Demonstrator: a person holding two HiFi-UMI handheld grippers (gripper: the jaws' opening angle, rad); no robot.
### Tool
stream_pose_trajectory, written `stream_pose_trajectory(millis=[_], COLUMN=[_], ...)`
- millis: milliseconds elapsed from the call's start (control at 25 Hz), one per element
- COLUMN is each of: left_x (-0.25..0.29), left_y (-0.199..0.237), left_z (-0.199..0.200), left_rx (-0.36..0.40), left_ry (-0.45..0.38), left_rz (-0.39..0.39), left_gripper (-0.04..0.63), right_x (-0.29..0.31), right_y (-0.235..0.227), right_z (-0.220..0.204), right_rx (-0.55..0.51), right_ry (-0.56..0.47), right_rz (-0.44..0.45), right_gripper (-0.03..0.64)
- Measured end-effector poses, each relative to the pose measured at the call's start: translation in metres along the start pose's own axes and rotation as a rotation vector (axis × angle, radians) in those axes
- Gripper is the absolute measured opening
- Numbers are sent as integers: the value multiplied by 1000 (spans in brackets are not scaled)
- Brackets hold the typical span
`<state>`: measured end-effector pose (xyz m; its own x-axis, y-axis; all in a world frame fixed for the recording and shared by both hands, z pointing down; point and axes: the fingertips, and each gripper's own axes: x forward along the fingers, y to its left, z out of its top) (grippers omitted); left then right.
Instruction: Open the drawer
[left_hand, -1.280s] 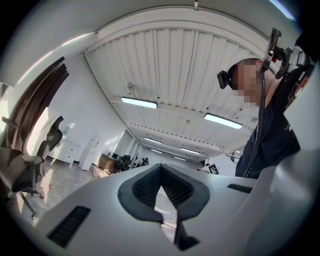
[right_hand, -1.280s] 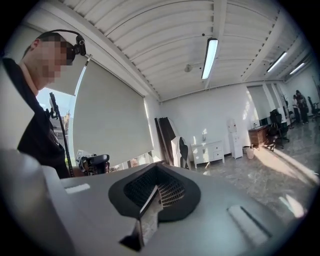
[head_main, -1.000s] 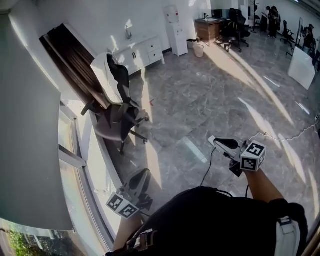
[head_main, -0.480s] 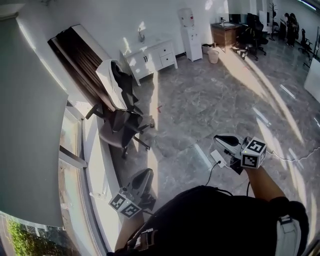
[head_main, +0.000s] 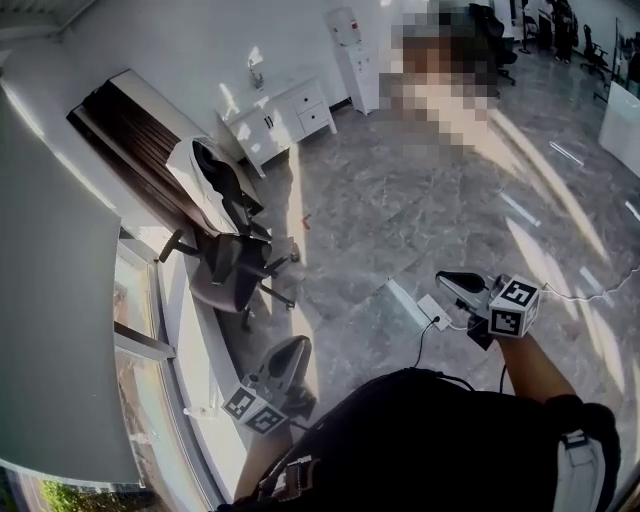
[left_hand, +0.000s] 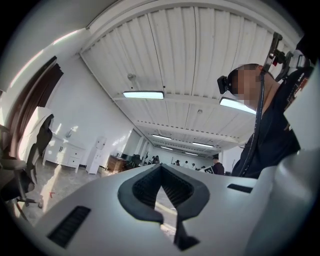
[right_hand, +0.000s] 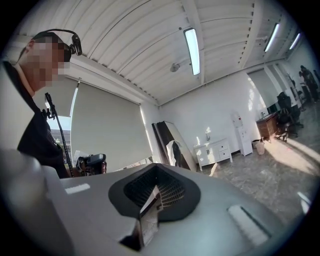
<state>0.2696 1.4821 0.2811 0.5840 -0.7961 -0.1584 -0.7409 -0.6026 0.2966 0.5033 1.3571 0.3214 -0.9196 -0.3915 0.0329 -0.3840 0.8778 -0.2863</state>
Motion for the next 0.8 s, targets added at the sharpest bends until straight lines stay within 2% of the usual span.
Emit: stream_pose_trajectory(millis=[160,360,520,800], left_x=[26,44,38,8], left_y=[19,70,131,245], left_z=[2,7,35,90], left_rx=[-26,-51,-46,-22], left_ry=[15,9,0,-19], left_rz=[-60,-161,-207,-221], left_gripper=[0,0,0,0], right_x=[-5,16,73,206], right_y=[-15,-34,-32,-12], right_z=[10,17,33,58], right_rx=[-5,-29,-45,-104], right_ry=[-5,-19,-39,-49], right_rz=[-70,-187,-234,-210], right_gripper=[2,2,2,2])
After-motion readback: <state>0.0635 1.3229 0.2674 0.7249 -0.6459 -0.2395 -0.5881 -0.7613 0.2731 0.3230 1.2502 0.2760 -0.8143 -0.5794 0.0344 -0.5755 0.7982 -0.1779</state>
